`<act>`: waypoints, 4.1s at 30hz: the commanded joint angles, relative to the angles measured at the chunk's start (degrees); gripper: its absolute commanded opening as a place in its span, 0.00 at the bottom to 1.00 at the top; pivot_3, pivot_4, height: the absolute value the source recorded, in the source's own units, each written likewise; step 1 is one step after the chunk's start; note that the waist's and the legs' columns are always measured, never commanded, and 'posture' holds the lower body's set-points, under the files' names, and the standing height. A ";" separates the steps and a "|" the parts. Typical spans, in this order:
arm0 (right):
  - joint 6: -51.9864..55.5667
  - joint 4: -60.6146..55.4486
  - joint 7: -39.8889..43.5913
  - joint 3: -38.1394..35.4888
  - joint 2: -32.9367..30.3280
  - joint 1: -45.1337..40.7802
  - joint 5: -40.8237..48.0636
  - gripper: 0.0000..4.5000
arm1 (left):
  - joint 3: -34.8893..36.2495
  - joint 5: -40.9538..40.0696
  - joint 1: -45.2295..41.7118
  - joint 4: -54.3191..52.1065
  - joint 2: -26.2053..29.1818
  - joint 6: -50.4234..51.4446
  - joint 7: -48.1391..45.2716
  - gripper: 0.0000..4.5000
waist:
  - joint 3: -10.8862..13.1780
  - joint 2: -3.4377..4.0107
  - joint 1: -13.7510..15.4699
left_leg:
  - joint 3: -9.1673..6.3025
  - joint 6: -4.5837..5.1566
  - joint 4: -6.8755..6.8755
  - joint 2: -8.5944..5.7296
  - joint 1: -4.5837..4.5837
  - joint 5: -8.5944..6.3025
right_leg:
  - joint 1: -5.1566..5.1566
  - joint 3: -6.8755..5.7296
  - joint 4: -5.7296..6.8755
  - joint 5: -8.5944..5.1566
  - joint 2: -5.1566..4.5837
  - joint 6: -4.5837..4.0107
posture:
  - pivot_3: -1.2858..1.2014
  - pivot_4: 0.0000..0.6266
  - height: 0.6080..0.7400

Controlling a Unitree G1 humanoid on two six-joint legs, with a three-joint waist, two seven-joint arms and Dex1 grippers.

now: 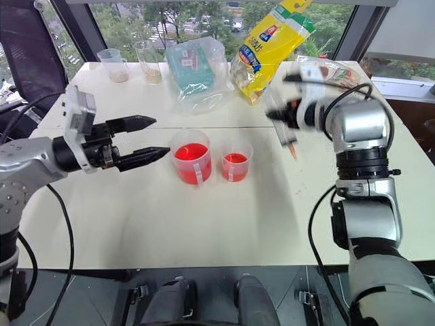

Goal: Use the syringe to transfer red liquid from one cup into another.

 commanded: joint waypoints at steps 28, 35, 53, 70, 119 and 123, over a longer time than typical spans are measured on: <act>-56.19 1.09 1.94 14.61 30.71 25.32 -1.44 0.30 | -0.32 -0.43 -10.82 7.06 3.26 2.05 -5.16 1.00 | -0.02 -0.03 -0.07 | 0.00 -0.08 0.03 -0.02 0.05 0.05 | 0.02 -0.01 0.09 0.00 -0.05 0.00 | 0.52 0.24 1.00; -56.82 2.22 2.14 15.89 30.26 25.49 -2.61 0.30 | -3.25 1.50 -14.44 9.48 -1.11 1.03 -5.00 1.00 | -0.02 -0.03 -0.07 | 0.00 -0.11 0.05 -0.02 0.07 0.06 | 0.02 -0.01 0.13 0.00 -0.04 0.00 | 0.52 0.24 1.00; -56.63 3.21 2.04 16.31 29.92 25.01 -3.34 0.30 | -5.53 1.91 -15.43 9.88 -5.50 3.75 -5.01 1.00 | -0.02 -0.03 -0.06 | 0.00 -0.14 0.06 -0.02 0.10 0.08 | 0.04 0.00 0.21 0.00 -0.04 0.00 | 0.52 0.24 1.00; -55.90 2.83 2.04 16.39 29.53 24.95 -3.58 0.30 | -6.22 4.81 -17.59 15.25 -11.68 1.88 -2.79 0.15 | -0.03 -0.04 -0.10 | -0.02 -0.16 0.09 -0.02 0.12 0.09 | 0.03 0.00 0.27 0.00 -0.04 0.00 | 0.52 0.24 1.00; -48.46 3.30 6.20 19.10 26.65 23.37 -2.46 0.30 | -1.98 7.49 -27.14 19.97 -10.71 -0.84 -3.06 0.09 | -0.02 -0.04 -0.06 | -0.02 -0.17 0.07 -0.03 0.11 0.10 | 0.02 0.00 0.26 0.00 -0.04 0.00 | 0.52 0.24 1.00; -47.53 2.30 5.51 17.50 26.62 21.66 -1.33 0.30 | -2.22 6.01 -23.84 19.16 -10.28 1.31 -4.37 0.43 | -0.02 -0.04 -0.12 | -0.02 -0.17 0.07 -0.03 0.11 0.10 | 0.01 0.00 0.26 0.00 -0.05 0.00 | 0.52 0.24 1.00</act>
